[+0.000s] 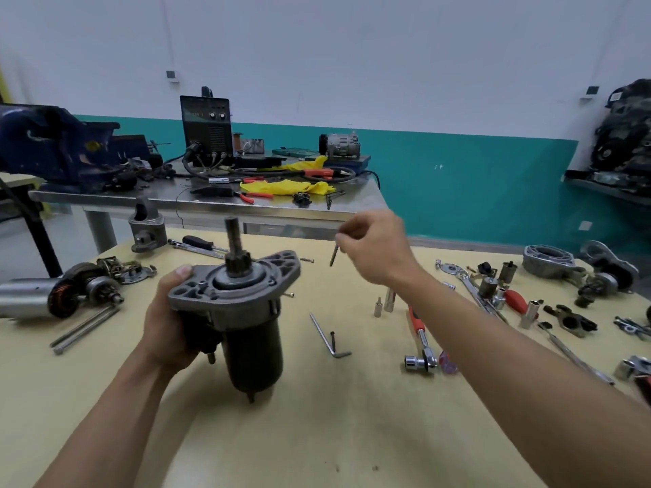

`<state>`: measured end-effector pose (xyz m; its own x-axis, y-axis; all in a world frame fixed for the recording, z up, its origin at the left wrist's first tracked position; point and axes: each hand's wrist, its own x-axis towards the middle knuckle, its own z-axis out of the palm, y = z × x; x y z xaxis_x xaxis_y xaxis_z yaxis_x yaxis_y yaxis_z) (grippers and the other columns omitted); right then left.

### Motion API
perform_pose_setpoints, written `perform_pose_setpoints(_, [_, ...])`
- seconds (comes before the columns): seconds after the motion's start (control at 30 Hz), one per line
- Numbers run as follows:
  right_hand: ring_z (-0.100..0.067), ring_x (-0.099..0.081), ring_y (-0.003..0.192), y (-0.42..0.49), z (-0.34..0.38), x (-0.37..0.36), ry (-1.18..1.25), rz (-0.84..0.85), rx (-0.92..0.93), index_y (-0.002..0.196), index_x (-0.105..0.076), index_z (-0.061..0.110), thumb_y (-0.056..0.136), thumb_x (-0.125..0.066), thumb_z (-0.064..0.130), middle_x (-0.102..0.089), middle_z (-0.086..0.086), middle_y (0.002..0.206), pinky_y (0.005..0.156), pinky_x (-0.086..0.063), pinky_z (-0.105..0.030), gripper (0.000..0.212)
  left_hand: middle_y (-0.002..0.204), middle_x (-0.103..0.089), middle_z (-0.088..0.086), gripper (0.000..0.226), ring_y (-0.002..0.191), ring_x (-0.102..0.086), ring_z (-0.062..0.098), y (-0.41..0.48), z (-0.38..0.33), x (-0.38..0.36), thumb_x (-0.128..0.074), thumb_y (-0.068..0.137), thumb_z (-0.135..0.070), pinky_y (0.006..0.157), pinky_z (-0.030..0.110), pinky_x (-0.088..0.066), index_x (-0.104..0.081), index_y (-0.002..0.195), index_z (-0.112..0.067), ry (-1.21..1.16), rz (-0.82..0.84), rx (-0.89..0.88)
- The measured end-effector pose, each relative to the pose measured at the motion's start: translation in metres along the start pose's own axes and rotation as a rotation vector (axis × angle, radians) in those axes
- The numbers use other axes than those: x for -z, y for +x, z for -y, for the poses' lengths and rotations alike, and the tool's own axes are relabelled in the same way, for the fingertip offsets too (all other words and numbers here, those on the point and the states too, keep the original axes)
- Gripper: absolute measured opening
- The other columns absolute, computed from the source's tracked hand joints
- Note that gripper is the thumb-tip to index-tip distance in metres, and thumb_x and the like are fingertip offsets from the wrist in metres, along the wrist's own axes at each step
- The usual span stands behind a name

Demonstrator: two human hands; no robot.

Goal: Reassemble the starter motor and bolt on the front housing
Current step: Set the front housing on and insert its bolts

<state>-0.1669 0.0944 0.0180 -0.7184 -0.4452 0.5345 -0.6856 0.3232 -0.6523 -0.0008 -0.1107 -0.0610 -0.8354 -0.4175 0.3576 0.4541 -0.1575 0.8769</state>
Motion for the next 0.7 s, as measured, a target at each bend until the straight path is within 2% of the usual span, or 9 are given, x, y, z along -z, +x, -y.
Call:
perform_pose_setpoints(0.07, [-0.016,-0.066,0.080,0.015,-0.009,-0.018,-0.151,0.119,-0.022,0.092,-0.077,0.010,0.088,-0.068,0.012,-0.073,-0.002,0.089,0.075,-0.058,-0.031,0.010,0.086,-0.078,0.006,0.061,0.076,-0.071,0.020,0.000,-0.001,0.012,-0.028,0.095,-0.044,0.063,0.018,-0.052,-0.081,0.088,-0.016,0.011,-0.084,0.011])
perform_pose_setpoints(0.17, [-0.021,-0.067,0.084,0.037,-0.021,-0.046,-0.368,0.384,-0.082,0.098,-0.075,0.007,0.088,-0.070,0.013,-0.072,-0.007,0.096,0.073,-0.059,-0.032,0.013,0.085,-0.077,0.004,0.058,0.074,-0.071,0.019,0.002,0.001,0.021,-0.030,0.096,-0.043,0.064,0.018,-0.053,-0.081,0.084,-0.018,0.010,-0.156,0.011])
perform_pose_setpoints(0.27, [-0.021,-0.073,0.081,0.056,-0.035,-0.070,-0.589,0.680,-0.128,0.101,-0.073,0.003,0.086,-0.071,0.013,-0.075,-0.009,0.090,0.077,-0.062,-0.037,0.017,0.084,-0.077,0.004,0.059,0.074,-0.073,0.018,0.004,0.004,0.023,-0.030,0.097,-0.042,0.066,0.018,-0.055,-0.081,0.081,-0.018,0.001,-0.193,0.017])
perform_pose_setpoints(0.33, [-0.020,-0.075,0.074,0.070,-0.045,-0.078,-0.586,0.800,-0.209,0.098,-0.071,0.003,0.086,-0.072,0.015,-0.075,-0.008,0.084,0.072,-0.062,-0.034,0.017,0.084,-0.078,0.005,0.061,0.075,-0.074,0.018,0.006,0.006,0.024,-0.027,0.098,-0.041,0.068,0.019,-0.056,-0.081,0.081,-0.017,0.017,-0.175,0.020])
perform_pose_setpoints(0.4, [-0.019,-0.073,0.068,0.087,-0.053,-0.084,-0.584,0.795,-0.243,0.092,-0.068,0.005,0.087,-0.072,0.020,-0.074,-0.007,0.081,0.065,-0.061,-0.031,0.016,0.084,-0.079,0.004,0.063,0.076,-0.075,0.018,0.009,0.008,0.026,-0.026,0.097,-0.041,0.069,0.019,-0.058,-0.082,0.082,-0.017,0.034,-0.149,0.020])
perform_pose_setpoints(0.47, [-0.019,-0.069,0.069,0.105,-0.061,-0.094,-0.631,0.665,-0.190,0.089,-0.066,0.006,0.087,-0.072,0.023,-0.071,-0.007,0.084,0.061,-0.058,-0.031,0.018,0.084,-0.079,0.005,0.061,0.077,-0.075,0.019,0.012,0.009,0.027,-0.028,0.095,-0.043,0.069,0.020,-0.059,-0.082,0.082,-0.017,0.031,-0.152,0.028])
perform_pose_setpoints(0.57, [-0.024,-0.066,0.090,0.123,-0.067,-0.120,-0.589,0.493,-0.059,0.109,-0.070,0.008,0.089,-0.067,0.020,-0.070,-0.008,0.104,0.080,-0.058,-0.036,0.023,0.082,-0.078,0.004,0.063,0.076,-0.075,0.018,0.015,0.011,0.027,-0.026,0.097,-0.041,0.068,0.020,-0.059,-0.082,0.080,-0.017,0.032,-0.132,0.034])
perform_pose_setpoints(0.63, [-0.025,-0.063,0.100,0.128,-0.065,-0.142,-0.558,0.514,0.030,0.121,-0.068,0.013,0.092,-0.063,0.017,-0.067,-0.007,0.116,0.086,-0.055,-0.035,0.030,0.081,-0.078,0.005,0.063,0.074,-0.075,0.018,0.016,0.012,0.024,-0.026,0.099,-0.039,0.066,0.020,-0.059,-0.082,0.078,-0.017,0.021,-0.139,0.026])
perform_pose_setpoints(0.7, [-0.028,-0.062,0.102,0.133,-0.067,-0.162,-0.594,0.602,0.053,0.124,-0.066,0.014,0.092,-0.064,0.014,-0.065,-0.007,0.120,0.087,-0.053,-0.037,0.033,0.077,-0.077,0.007,0.058,0.070,-0.074,0.019,0.016,0.013,0.021,-0.032,0.093,-0.041,0.063,0.019,-0.058,-0.081,0.072,-0.016,0.000,-0.142,0.025])
